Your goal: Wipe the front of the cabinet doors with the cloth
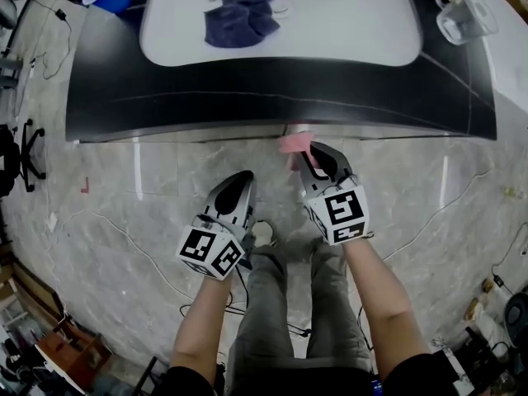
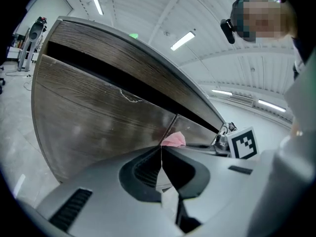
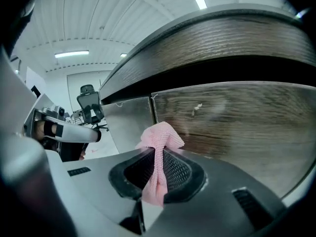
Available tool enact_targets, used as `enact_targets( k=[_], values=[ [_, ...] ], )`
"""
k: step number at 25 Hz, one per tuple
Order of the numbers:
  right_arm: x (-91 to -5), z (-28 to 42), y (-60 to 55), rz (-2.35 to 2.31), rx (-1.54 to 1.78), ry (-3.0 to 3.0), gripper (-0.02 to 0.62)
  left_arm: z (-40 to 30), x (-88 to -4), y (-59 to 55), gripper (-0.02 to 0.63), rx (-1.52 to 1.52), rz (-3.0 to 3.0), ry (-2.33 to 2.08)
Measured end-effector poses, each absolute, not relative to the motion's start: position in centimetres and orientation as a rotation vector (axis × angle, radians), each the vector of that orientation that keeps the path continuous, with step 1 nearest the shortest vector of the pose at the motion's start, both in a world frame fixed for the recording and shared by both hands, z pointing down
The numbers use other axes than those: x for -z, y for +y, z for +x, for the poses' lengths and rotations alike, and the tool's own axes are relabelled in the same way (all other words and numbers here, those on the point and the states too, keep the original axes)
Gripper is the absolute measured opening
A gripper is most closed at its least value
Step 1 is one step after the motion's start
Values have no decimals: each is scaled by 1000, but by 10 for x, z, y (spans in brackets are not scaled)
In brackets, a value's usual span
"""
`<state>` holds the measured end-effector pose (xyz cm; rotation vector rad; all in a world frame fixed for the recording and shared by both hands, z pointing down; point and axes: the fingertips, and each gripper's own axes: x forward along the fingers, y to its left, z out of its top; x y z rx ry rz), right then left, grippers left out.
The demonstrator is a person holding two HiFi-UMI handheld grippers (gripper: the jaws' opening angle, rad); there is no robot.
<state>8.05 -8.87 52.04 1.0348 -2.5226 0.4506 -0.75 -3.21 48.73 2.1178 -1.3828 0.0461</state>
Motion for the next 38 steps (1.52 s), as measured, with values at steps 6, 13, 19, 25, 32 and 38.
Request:
enact_targets(
  k=[6, 13, 19, 25, 32, 38],
  values=[
    [-521, 79, -99, 1037, -442, -2523, 55, -8, -489, -40, 9, -41, 2119, -1388],
    [-522, 102, -102, 1035, -432, -2516, 54, 26, -486, -56, 9, -33, 2144, -1356],
    [-522, 145, -106, 1072, -433, -2492, 54, 73, -485, -65, 9, -42, 2173, -1302],
    [-525, 201, -114, 1148, -435, -2463, 55, 121, -489, -70, 9, -69, 2203, -1239],
    [-526, 262, -121, 1230, -448, -2438, 54, 177, -491, -77, 9, -100, 2247, -1175],
    [-530, 310, -127, 1282, -455, -2400, 54, 222, -493, -80, 11, -117, 2272, -1122]
  ],
)
